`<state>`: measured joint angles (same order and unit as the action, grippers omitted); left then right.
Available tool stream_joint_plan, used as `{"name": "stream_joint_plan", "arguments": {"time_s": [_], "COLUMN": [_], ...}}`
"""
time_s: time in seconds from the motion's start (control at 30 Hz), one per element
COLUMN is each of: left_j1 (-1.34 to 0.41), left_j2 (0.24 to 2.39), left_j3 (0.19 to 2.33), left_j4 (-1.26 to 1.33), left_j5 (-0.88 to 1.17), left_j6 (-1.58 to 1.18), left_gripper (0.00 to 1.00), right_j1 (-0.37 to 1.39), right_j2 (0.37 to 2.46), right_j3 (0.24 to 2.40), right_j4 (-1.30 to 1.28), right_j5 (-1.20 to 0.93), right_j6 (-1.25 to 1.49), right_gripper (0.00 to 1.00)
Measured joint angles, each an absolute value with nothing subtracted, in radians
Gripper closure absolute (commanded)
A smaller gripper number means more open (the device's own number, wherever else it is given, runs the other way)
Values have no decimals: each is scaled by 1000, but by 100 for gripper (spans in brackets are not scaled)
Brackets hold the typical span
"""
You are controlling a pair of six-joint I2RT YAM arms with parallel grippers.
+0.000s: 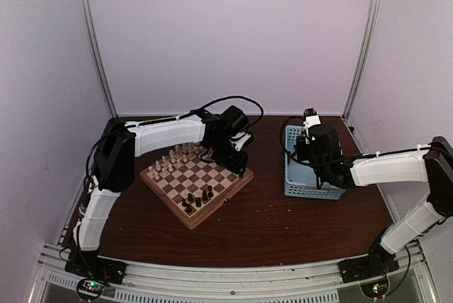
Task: Set up the chess pieces on the board
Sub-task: Pick up the chess piece from the chessboard, then place the chess piece on the chessboard.
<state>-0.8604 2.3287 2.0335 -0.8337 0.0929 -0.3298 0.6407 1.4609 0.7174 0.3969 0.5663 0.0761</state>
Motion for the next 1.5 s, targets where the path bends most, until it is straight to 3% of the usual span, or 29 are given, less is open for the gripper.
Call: {"name": "stream_joint_plan", "arguments": {"time_s": [0.4,0.57,1.1,1.5], "left_j1": [-864,-864,-863,-805], "left_j2": [2360,2369,2346,1892], "left_j3": [2070,2070,2047,1581], "left_j4": [-833,-833,-830,-691], "left_j5": [98,110,88,59], "left_j6": [-339,-341,-331,-355], "left_gripper": [69,89,95,94], "right_j1": [641,641,640,639], "right_j2": [1489,1493,1504,1517], "right_j3": [732,734,749,764], "right_j4": [389,384,361,344], "right_j5": [566,566,566,566], "right_j6": [72,68,59,59], "right_gripper": [53,53,53,53]}}
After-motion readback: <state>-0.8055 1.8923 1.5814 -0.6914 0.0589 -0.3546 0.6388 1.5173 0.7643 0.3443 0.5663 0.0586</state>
